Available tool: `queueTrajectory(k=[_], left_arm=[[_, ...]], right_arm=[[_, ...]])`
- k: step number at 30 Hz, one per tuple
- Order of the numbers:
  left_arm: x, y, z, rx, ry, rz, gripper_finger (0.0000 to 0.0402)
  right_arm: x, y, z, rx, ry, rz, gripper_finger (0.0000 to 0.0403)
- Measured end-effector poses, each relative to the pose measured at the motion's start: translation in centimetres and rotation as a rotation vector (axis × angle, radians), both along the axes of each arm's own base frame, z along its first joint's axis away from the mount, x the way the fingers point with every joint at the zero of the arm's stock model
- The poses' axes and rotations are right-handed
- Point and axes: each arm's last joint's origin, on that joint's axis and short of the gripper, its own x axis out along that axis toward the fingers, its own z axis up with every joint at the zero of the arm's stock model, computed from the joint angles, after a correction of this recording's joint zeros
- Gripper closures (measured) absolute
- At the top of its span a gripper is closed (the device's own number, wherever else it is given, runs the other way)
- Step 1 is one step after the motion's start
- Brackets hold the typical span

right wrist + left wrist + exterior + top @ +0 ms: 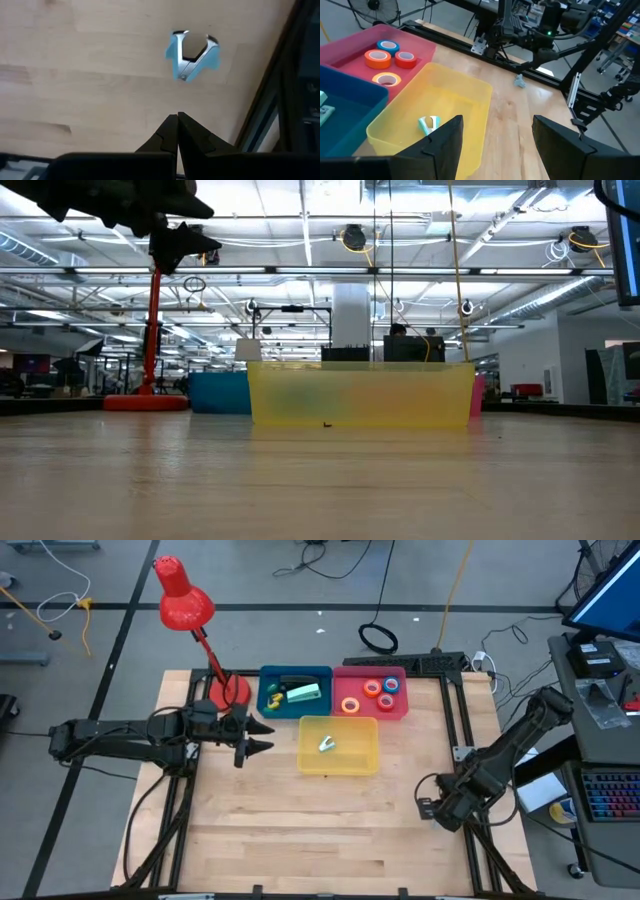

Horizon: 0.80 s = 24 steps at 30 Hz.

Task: Pick and place Stapler, Stapler remover, tape
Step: Put the light blue staple remover into the yellow bin

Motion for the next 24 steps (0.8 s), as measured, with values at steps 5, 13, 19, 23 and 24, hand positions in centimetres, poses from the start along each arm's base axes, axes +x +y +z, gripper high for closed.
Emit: queueTrajectory(k=[5,13,19,23,24], left_arm=[[0.0,0.2,0.0,0.010,0.001,0.019,0.0163],[-0.1,0.4,0.0,0.010,0.001,0.029,0.0163],[-0.1,0.4,0.0,0.010,0.000,0.028,0.0163],[-0.1,0.4,0.0,0.010,0.000,0.029,0.0163],[-0.1,0.4,0.0,0.010,0.000,0.029,0.0163]], right_arm=[[-0.1,-0.1,-0.7,-0.007,-0.007,0.041,0.0391],[-0.3,-0.3,-1.3,-0.021,0.008,0.039,0.0344],[-0.3,-0.3,-1.8,-0.022,0.008,0.018,0.0305],[-0.2,-0.3,-2.4,-0.007,-0.004,0.003,0.0290],[-0.2,-0.3,-2.6,-0.002,-0.008,0.002,0.0289]])
